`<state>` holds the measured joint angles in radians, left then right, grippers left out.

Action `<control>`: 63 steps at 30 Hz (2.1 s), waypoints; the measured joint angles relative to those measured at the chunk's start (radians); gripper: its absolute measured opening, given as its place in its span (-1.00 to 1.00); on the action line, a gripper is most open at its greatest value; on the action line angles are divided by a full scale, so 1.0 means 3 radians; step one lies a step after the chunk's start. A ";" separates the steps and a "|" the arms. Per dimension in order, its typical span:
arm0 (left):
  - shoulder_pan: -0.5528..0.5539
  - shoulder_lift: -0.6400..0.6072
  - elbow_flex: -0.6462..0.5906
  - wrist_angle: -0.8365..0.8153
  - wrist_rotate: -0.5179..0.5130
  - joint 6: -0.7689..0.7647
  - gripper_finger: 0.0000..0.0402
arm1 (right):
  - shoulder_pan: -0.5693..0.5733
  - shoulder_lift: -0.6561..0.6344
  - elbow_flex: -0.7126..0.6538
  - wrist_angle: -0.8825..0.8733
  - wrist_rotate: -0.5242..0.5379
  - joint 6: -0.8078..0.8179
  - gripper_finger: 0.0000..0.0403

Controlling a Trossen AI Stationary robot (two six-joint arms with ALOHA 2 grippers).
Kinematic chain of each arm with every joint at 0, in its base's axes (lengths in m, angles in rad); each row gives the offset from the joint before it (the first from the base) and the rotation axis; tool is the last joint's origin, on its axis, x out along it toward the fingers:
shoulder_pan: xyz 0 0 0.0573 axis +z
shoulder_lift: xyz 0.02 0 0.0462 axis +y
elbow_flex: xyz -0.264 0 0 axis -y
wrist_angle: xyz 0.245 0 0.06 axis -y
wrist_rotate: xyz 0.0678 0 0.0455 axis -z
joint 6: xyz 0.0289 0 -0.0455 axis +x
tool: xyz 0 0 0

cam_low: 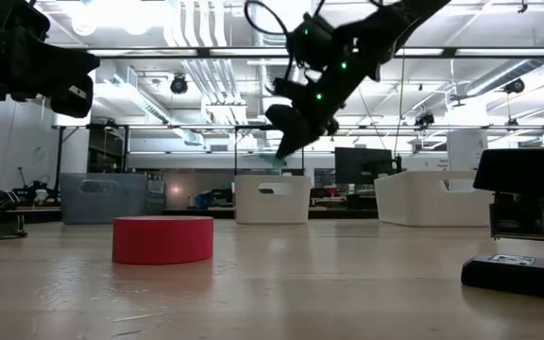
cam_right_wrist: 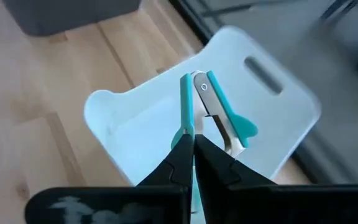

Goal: Pick and place Stapler, Stapler remover, tape
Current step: Put the light blue staple remover into the left white bin, then put the black stapler into the black bin

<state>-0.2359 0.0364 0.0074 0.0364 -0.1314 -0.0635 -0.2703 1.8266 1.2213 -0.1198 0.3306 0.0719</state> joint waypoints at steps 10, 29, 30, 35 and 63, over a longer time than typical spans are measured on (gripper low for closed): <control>-0.0001 0.0000 0.0000 0.0000 0.0000 0.0000 -0.95 | -0.0284 0.0161 -0.0001 -0.0107 -0.0431 0.0360 -0.96; 0.0000 0.0000 -0.0001 0.0001 0.0000 -0.0001 -0.95 | -0.0243 0.0203 0.0013 -0.0091 -0.0519 0.0284 -0.87; -0.0001 0.0000 -0.0001 0.0001 0.0000 0.0000 -0.95 | -0.0234 0.0202 0.0028 -0.0091 -0.0519 0.0284 -0.82; 0.0000 0.0000 -0.0001 0.0001 0.0000 -0.0001 -0.95 | -0.0193 0.0203 0.0138 -0.0092 -0.0519 0.0257 -0.59; 0.0000 0.0000 0.0000 0.0001 0.0000 0.0000 -0.95 | 0.2228 -0.0863 0.0268 -0.1976 -0.0679 0.1951 -0.16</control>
<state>-0.2359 0.0364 0.0074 0.0368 -0.1314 -0.0635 0.3981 1.5677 1.3018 -0.7127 0.1268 0.6570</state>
